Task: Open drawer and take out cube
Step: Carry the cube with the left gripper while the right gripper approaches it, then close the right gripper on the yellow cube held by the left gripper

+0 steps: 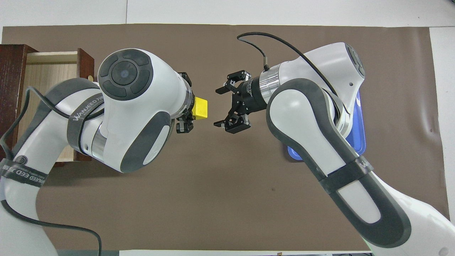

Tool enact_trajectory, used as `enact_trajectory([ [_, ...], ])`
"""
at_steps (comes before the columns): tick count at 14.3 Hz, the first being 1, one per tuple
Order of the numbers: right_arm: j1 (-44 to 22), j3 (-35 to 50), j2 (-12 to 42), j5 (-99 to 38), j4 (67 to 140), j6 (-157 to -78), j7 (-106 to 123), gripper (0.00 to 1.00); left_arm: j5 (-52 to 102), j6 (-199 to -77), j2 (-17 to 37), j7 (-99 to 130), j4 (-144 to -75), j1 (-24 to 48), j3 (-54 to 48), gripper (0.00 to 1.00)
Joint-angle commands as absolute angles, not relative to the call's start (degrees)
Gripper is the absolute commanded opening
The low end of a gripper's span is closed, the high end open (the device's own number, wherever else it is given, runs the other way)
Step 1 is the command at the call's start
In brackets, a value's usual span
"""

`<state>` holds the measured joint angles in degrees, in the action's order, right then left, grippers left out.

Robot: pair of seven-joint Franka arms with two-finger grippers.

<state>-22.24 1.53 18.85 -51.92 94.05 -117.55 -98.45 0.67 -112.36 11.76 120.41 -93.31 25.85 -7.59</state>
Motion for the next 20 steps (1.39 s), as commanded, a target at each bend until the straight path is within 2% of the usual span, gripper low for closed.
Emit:
enact_trajectory([
  [1, -22.8, 1.5, 19.6, -53.4, 93.7, -118.6, -99.5, 1.00, -0.5, -111.8, 12.1, 121.6, -92.8, 26.8, -6.9, 0.00],
  [8, -25.1, 1.5, 19.7, -52.5, 93.7, -120.7, -93.6, 1.00, -0.6, -111.5, 12.0, 121.6, -93.4, 27.3, -6.9, 0.00],
  [20, -25.5, 1.6, 19.6, -52.6, 95.9, -122.8, -90.8, 1.00, -0.6, -110.9, 12.0, 121.4, -93.3, 27.5, -6.9, 0.00],
])
